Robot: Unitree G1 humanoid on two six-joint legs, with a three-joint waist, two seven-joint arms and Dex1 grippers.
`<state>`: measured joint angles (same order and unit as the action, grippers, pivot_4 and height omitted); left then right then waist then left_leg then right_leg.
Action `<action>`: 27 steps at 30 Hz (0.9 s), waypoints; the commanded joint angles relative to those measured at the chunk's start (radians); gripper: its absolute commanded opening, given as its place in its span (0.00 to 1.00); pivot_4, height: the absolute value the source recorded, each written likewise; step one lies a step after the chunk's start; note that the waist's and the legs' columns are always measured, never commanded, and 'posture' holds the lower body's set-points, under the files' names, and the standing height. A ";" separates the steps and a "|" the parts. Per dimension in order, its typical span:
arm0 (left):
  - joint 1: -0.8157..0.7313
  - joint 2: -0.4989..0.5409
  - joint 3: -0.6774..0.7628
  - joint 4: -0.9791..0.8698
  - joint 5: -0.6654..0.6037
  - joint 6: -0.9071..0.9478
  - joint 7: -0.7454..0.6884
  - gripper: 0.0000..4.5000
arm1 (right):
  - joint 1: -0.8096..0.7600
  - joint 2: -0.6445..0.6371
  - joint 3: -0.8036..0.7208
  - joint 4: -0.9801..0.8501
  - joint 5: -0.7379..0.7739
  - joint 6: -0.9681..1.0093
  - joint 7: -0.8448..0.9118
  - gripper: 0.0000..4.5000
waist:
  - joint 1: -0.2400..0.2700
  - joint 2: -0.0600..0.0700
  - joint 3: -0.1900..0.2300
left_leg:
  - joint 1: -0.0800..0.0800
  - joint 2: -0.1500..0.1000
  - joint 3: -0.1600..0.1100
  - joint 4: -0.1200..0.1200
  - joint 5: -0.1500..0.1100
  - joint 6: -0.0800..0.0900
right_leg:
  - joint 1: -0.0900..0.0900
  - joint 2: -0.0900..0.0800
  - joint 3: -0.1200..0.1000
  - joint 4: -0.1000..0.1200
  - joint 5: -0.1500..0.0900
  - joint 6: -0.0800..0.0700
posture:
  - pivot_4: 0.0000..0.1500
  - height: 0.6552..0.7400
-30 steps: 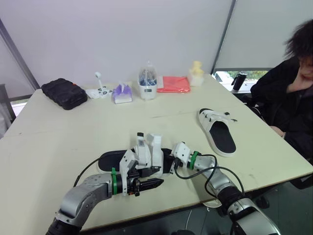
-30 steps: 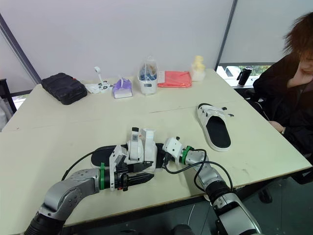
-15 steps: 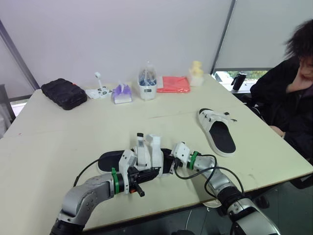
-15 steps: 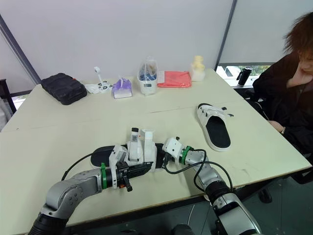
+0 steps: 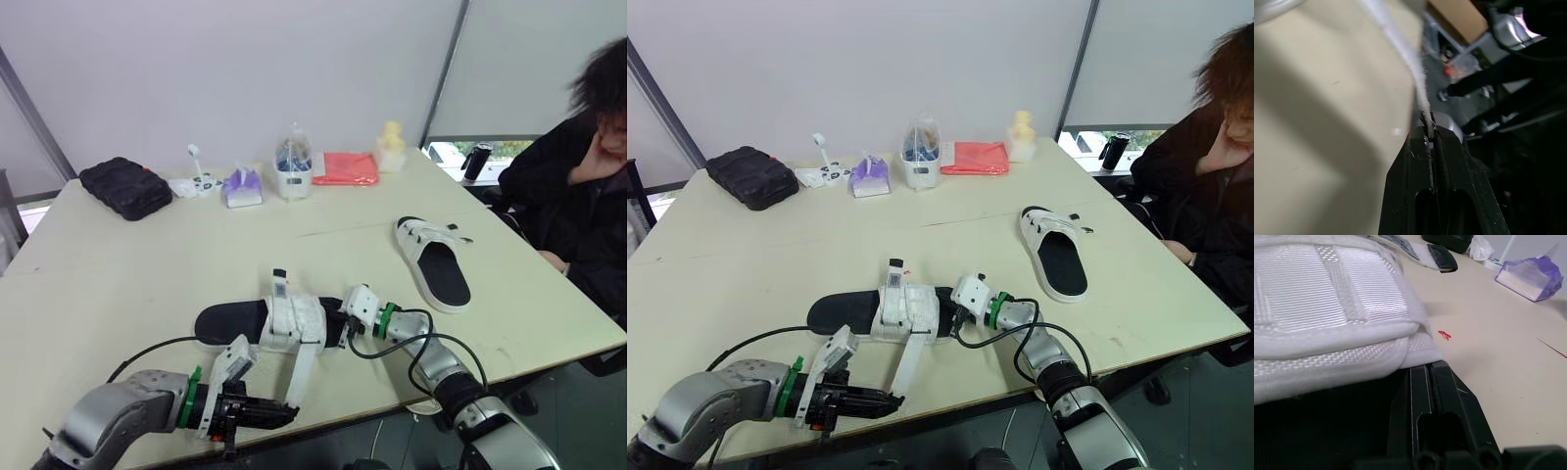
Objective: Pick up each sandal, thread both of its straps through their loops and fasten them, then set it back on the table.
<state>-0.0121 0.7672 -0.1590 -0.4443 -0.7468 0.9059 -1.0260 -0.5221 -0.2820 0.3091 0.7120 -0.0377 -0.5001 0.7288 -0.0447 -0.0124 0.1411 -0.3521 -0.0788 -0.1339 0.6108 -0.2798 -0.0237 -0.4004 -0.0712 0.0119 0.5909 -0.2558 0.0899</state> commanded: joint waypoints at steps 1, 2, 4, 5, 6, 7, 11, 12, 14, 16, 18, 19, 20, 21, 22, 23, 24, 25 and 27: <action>-0.009 0.023 0.076 -0.091 -0.156 0.045 -0.062 0.02 | 0.068 -0.020 0.063 0.202 -0.112 0.113 0.002 0.00 | 0.000 0.000 0.000 | 0.000 0.000 0.000 0.000 0.000 0.000 | -0.001 0.000 0.000 0.001 0.000 0.000 | 1.00 1.00; -0.027 0.017 0.103 -0.097 -0.208 0.067 -0.055 0.02 | 0.066 -0.019 0.063 0.204 -0.112 0.113 0.003 0.00 | 0.000 0.000 0.000 | 0.000 0.001 0.000 0.000 0.000 0.000 | -0.001 0.000 0.000 0.001 0.000 0.000 | 1.00 1.00; -0.066 -0.005 0.137 -0.087 -0.274 0.097 -0.025 0.02 | 0.065 -0.018 0.063 0.206 -0.112 0.113 0.003 0.00 | 0.001 -0.001 0.000 | 0.000 0.001 0.000 -0.001 0.000 0.000 | -0.002 0.000 0.000 0.002 0.000 0.000 | 1.00 1.00; -0.100 -0.033 0.154 -0.066 -0.301 0.110 0.012 0.02 | 0.064 -0.018 0.063 0.207 -0.112 0.112 0.003 0.00 | 0.000 -0.001 0.000 | -0.001 0.001 0.000 -0.001 0.000 0.000 | -0.003 0.000 0.000 0.003 0.000 0.000 | 1.00 1.00; -0.141 -0.066 0.170 -0.033 -0.326 0.123 0.055 0.02 | 0.063 -0.017 0.063 0.209 -0.112 0.113 0.003 0.00 | 0.001 0.000 0.000 | -0.001 0.001 0.000 -0.001 0.000 0.000 | -0.003 0.000 0.000 0.003 0.000 0.000 | 1.00 1.00; -0.188 -0.104 0.185 0.011 -0.346 0.142 0.108 0.02 | 0.062 -0.016 0.063 0.210 -0.112 0.113 0.003 0.00 | 0.003 -0.001 0.001 | -0.001 0.001 0.000 0.000 0.000 0.000 | -0.003 0.000 0.000 0.003 0.000 0.000 | 1.00 1.00; -0.350 -0.254 0.223 0.220 -0.336 0.186 0.304 0.02 | 0.056 -0.012 0.064 0.217 -0.112 0.111 0.001 0.00 | 0.003 -0.003 0.000 | 0.000 0.000 0.000 0.001 0.000 0.000 | 0.002 0.001 0.000 0.004 0.000 0.000 | 1.00 1.00; -0.382 -0.279 0.225 0.265 -0.325 0.193 0.331 0.02 | 0.053 -0.009 0.064 0.221 -0.113 0.112 -0.001 0.00 | 0.003 -0.003 0.000 | 0.002 0.000 0.000 0.001 0.000 0.000 | 0.002 0.001 0.000 0.005 0.001 0.000 | 1.00 1.00; -0.428 -0.315 0.227 0.340 -0.317 0.215 0.365 0.02 | 0.048 -0.006 0.063 0.226 -0.113 0.111 -0.003 0.00 | 0.001 -0.003 0.000 | 0.004 0.000 0.000 0.001 0.000 0.000 | 0.005 0.002 0.000 0.005 0.001 0.000 | 1.00 1.00; -0.446 -0.326 0.214 0.384 -0.296 0.224 0.369 0.02 | 0.045 -0.003 0.062 0.229 -0.113 0.110 -0.008 0.00 | 0.000 -0.004 0.001 | 0.012 0.000 0.000 0.000 0.000 0.000 | 0.006 0.003 0.001 0.005 0.001 0.000 | 1.00 1.00; -0.448 -0.331 0.209 0.406 -0.277 0.222 0.369 0.02 | 0.045 0.000 0.060 0.231 -0.112 0.109 -0.012 0.00 | 0.000 -0.003 0.001 | 0.013 0.001 0.000 0.000 0.000 -0.001 | 0.007 0.004 0.001 0.005 0.001 0.000 | 1.00 1.00; -0.446 -0.331 0.211 0.413 -0.276 0.227 0.369 0.08 | 0.046 0.000 0.059 0.231 -0.112 0.109 -0.015 0.00 | 0.000 -0.004 0.001 | 0.013 0.001 0.000 0.000 -0.001 -0.001 | 0.008 0.004 0.001 0.005 0.001 0.000 | 1.00 1.00; -0.444 -0.331 0.214 0.416 -0.278 0.232 0.366 0.15 | 0.047 0.001 0.057 0.231 -0.111 0.110 -0.019 0.00 | 0.001 -0.004 0.001 | 0.013 0.002 0.000 0.000 -0.001 -0.002 | 0.009 0.005 0.001 0.005 0.001 0.000 | 1.00 1.00; -0.443 -0.331 0.218 0.415 -0.281 0.237 0.365 0.21 | 0.048 0.000 0.056 0.230 -0.111 0.110 -0.021 0.00 | 0.001 -0.004 0.001 | 0.013 0.002 -0.001 0.000 -0.001 -0.002 | 0.009 0.005 0.002 0.005 0.001 0.000 | 1.00 1.00; -0.443 -0.331 0.222 0.410 -0.285 0.240 0.366 0.31 | 0.050 -0.001 0.056 0.230 -0.111 0.109 -0.022 0.00 | 0.001 -0.004 0.001 | 0.013 0.002 -0.001 0.000 -0.001 -0.002 | 0.009 0.005 0.002 0.005 0.001 0.000 | 1.00 1.00; -0.444 -0.331 0.225 0.406 -0.287 0.242 0.366 0.42 | 0.051 -0.001 0.056 0.230 -0.111 0.108 -0.022 0.00 | 0.001 -0.004 0.001 | 0.013 0.002 -0.001 0.000 -0.001 -0.002 | 0.009 0.005 0.002 0.004 0.001 0.000 | 1.00 1.00; -0.462 -0.323 0.230 0.396 -0.278 0.222 0.355 0.52 | 0.052 -0.002 0.056 0.230 -0.111 0.108 -0.023 0.00 | 0.001 -0.004 0.001 | 0.013 0.002 -0.001 0.000 -0.001 -0.002 | 0.009 0.005 0.002 0.004 0.001 0.000 | 1.00 1.00; -0.484 -0.316 0.239 0.394 -0.271 0.204 0.343 0.62 | 0.053 -0.003 0.054 0.230 -0.110 0.108 -0.024 0.00 | 0.001 -0.004 0.001 | 0.013 0.002 -0.001 0.000 -0.001 -0.002 | 0.009 0.005 0.002 0.004 0.001 0.000 | 1.00 1.00; -0.536 -0.288 0.231 0.391 -0.208 0.128 0.309 0.62 | 0.053 -0.005 0.053 0.231 -0.110 0.108 -0.027 0.00 | 0.002 -0.005 0.002 | 0.013 0.002 -0.001 0.000 -0.001 -0.002 | 0.009 0.005 0.002 0.004 0.001 0.000 | 1.00 1.00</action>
<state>-0.4896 0.4490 0.0406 -0.0202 -0.9962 1.1081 -0.6843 -0.5418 -0.2648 0.3096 0.7485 -0.0396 -0.5001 0.7181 -0.0429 -0.0176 0.1427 -0.3394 -0.0768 -0.1352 0.6113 -0.2809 -0.0260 -0.3917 -0.0659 0.0137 0.5948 -0.2550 0.0895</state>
